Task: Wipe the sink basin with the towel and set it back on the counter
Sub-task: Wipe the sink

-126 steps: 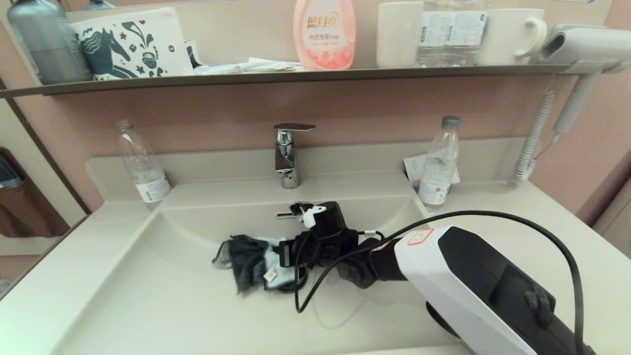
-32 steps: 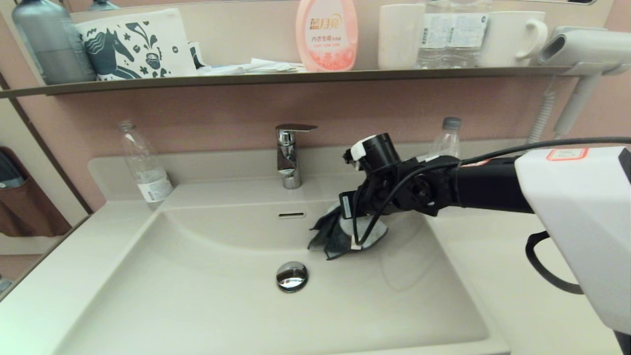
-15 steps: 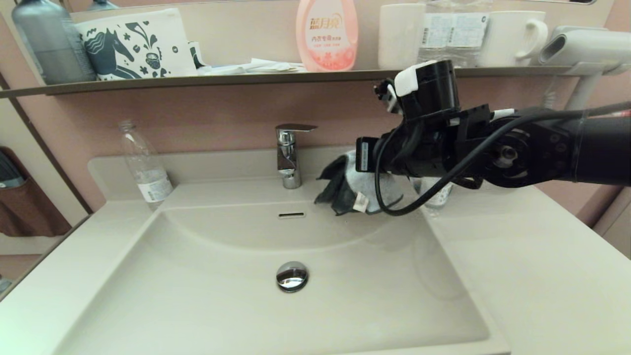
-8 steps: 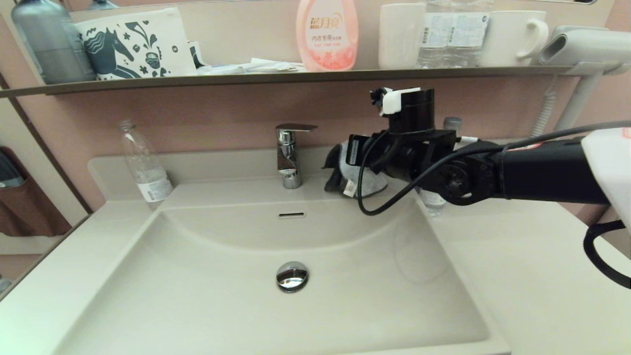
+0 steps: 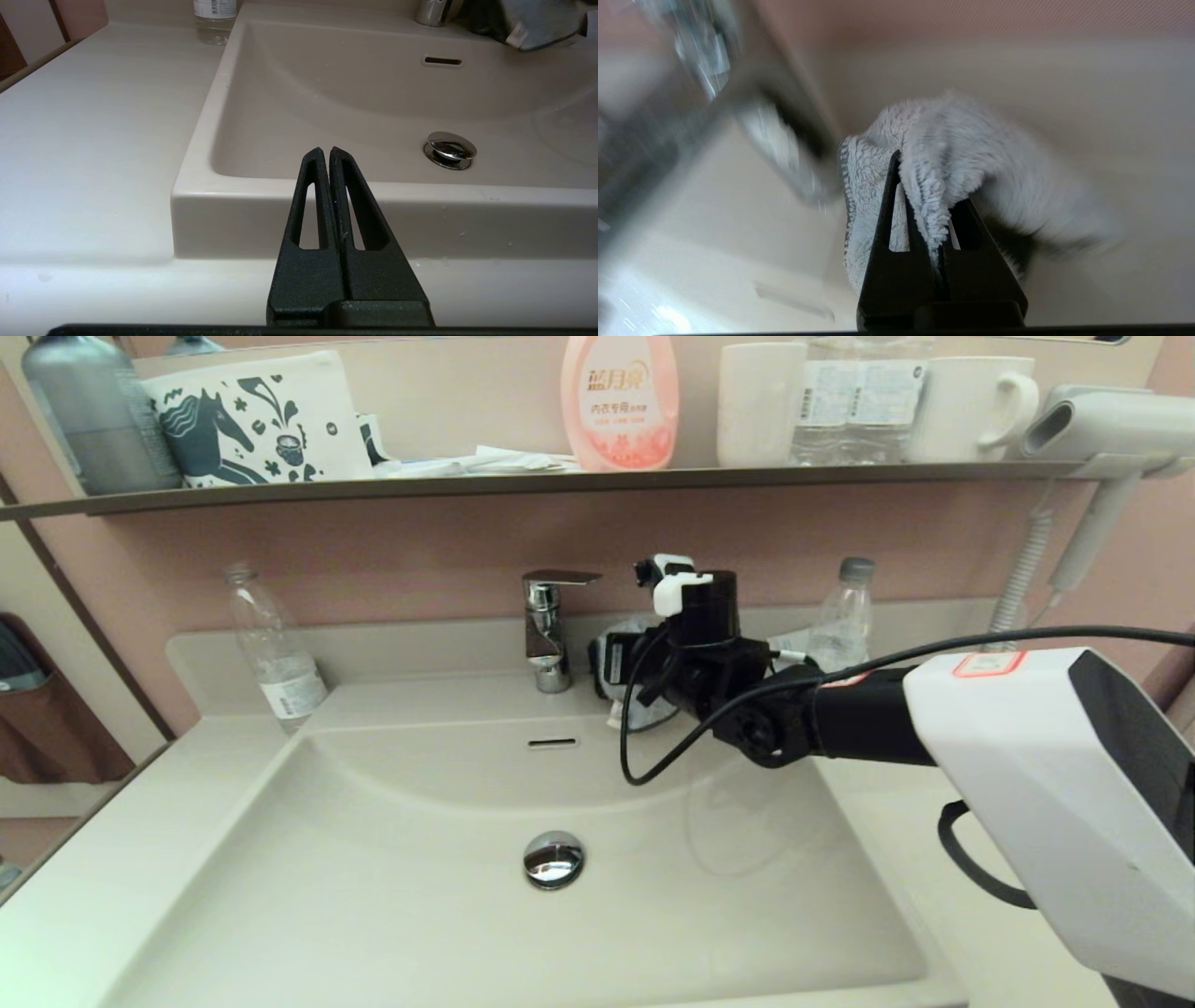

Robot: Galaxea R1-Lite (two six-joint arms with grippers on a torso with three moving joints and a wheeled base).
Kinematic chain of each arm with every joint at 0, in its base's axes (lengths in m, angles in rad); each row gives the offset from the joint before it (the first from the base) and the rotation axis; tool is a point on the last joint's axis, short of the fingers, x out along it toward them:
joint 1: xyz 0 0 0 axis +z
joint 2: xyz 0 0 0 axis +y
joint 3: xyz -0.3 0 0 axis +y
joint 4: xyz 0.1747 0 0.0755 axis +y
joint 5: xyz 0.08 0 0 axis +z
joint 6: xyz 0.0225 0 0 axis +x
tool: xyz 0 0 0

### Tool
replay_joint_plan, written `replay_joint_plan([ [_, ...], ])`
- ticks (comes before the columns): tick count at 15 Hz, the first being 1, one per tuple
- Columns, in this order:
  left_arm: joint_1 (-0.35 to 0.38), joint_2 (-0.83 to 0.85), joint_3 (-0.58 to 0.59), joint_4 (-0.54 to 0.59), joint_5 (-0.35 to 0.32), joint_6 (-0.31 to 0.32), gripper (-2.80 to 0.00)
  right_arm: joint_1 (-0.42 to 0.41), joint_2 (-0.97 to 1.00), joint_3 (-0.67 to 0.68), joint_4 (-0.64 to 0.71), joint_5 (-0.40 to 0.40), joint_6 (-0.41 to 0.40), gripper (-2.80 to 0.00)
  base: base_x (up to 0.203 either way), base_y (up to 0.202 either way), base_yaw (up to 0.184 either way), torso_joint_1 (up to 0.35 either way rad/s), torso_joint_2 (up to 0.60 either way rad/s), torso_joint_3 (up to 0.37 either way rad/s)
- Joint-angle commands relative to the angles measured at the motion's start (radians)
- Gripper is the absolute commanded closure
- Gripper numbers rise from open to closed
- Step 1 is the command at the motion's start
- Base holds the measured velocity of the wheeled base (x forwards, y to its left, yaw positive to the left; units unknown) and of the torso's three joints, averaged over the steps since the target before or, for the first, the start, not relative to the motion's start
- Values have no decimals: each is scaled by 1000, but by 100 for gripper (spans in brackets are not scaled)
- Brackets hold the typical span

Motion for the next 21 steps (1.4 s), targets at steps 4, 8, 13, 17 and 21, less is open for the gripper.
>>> replay_joint_plan([
  [4,0,0,0,0,0,-1,0,1,104,-4,9,-6,-24,0,0,0,0,0,0,0],
  [8,0,0,0,0,0,-1,0,-21,119,-7,11,-33,-36,0,0,0,0,0,0,0],
  [13,0,0,0,0,0,-1,0,-108,81,37,40,-109,-18,0,0,0,0,0,0,0],
  [17,0,0,0,0,0,-1,0,-180,-43,233,39,-117,12,0,0,0,0,0,0,0],
  [21,0,0,0,0,0,-1,0,-224,-103,329,34,-119,15,0,0,0,0,0,0,0],
])
